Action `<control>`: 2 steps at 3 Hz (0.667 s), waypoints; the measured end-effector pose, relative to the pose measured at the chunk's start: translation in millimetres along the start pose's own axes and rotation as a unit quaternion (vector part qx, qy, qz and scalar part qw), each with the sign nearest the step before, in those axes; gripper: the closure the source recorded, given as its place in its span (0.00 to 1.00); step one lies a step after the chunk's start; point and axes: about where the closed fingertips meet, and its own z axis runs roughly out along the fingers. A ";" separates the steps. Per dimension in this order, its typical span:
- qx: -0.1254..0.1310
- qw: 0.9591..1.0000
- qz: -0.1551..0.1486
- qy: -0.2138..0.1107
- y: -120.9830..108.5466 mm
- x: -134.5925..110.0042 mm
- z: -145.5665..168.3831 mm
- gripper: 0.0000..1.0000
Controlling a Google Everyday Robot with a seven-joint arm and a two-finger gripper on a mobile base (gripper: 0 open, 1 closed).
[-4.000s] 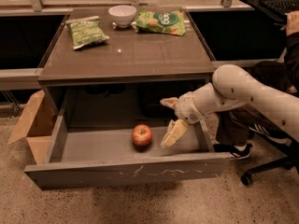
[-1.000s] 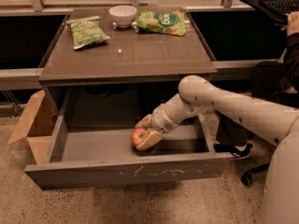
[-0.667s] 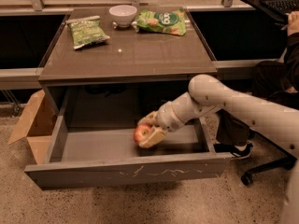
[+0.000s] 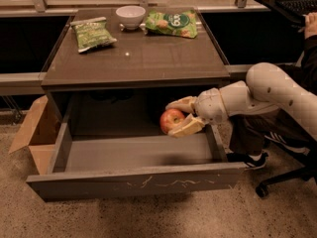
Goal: Pick apple from top drawer and place on counter
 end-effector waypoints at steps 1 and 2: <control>0.000 1.000 0.000 0.000 0.1 0.1 0.2 1.00; 0.007 1.000 0.001 -0.022 -1.1 -5.2 -1.3 1.00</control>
Offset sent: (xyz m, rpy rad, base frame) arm 0.0019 -0.0027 0.0140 0.1112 -0.0143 -0.0270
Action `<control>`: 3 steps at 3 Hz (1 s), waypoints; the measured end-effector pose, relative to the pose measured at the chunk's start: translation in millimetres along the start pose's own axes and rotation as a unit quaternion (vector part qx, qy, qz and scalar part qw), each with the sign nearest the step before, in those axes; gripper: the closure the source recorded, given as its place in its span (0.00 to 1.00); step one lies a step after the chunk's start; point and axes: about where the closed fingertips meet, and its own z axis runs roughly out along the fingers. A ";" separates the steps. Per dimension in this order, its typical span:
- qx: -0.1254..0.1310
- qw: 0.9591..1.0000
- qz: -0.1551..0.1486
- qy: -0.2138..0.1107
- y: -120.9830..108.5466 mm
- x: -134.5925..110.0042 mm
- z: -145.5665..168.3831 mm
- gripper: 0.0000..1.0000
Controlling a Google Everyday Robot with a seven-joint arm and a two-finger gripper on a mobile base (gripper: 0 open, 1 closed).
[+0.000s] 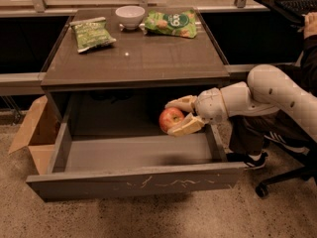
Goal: Pick apple from top drawer and place on counter
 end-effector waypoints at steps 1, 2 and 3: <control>0.016 1.000 -0.011 -0.015 -17.8 -36.0 -19.0 1.00; 0.029 0.999 -0.022 -0.009 -49.0 -89.5 -50.8 1.00; 0.048 0.998 -0.025 -0.009 -84.4 -126.3 -75.8 1.00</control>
Offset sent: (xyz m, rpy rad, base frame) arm 0.0595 -0.0185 0.1823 0.0024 -0.1034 -0.0559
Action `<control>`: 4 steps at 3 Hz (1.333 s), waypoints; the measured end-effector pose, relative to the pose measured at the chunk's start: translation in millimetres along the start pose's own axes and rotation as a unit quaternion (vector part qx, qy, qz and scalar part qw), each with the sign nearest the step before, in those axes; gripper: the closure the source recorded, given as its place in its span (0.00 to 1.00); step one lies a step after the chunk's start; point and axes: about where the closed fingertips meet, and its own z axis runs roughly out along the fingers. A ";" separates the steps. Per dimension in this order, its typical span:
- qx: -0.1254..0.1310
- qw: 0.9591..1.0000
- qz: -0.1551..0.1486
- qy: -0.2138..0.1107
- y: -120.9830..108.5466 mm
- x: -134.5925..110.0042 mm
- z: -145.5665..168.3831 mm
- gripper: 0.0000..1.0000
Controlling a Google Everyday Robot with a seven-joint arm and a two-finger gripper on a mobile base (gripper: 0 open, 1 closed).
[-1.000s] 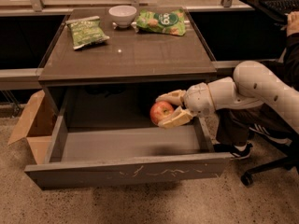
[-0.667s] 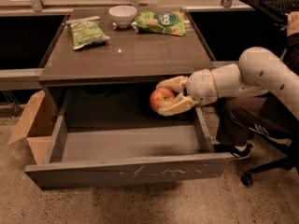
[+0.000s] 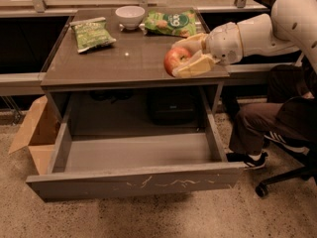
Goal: Pick apple from top drawer and place on counter
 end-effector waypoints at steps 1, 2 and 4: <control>0.005 1.000 0.003 -0.004 -3.4 1.1 2.2 1.00; 0.029 0.999 0.012 -0.018 -19.7 1.0 3.3 1.00; 0.105 0.989 0.096 -0.035 -109.1 28.9 -3.3 1.00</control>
Offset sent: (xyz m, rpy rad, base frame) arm 0.0391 -0.0060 0.0074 0.0928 -0.0180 -0.1195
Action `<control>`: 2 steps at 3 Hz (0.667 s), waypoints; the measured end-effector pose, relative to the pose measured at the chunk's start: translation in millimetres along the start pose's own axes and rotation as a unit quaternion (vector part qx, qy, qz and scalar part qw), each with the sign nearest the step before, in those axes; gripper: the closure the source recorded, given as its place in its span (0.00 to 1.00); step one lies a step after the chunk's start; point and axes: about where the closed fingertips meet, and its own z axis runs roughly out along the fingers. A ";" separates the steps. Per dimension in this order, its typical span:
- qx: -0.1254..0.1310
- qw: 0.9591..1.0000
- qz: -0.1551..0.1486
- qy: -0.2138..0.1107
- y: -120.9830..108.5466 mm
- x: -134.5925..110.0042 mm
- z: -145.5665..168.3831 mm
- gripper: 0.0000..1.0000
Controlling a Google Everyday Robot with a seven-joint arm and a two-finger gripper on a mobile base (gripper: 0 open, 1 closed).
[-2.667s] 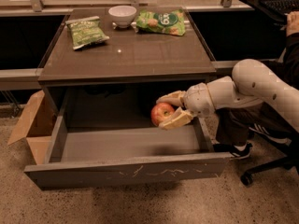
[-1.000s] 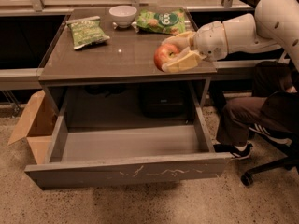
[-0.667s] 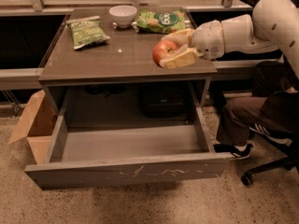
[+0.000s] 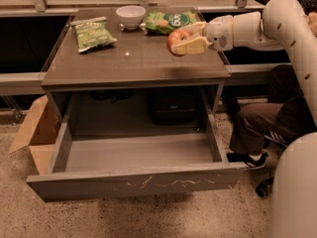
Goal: Pick apple from top drawer and place on counter
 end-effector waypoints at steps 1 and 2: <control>0.046 0.998 0.038 0.015 -43.3 10.2 13.4 1.00; 0.066 0.996 0.056 0.022 -64.1 16.7 24.5 1.00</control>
Offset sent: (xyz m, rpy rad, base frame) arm 0.1024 -0.0139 -0.0177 -0.0075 0.0936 -0.2336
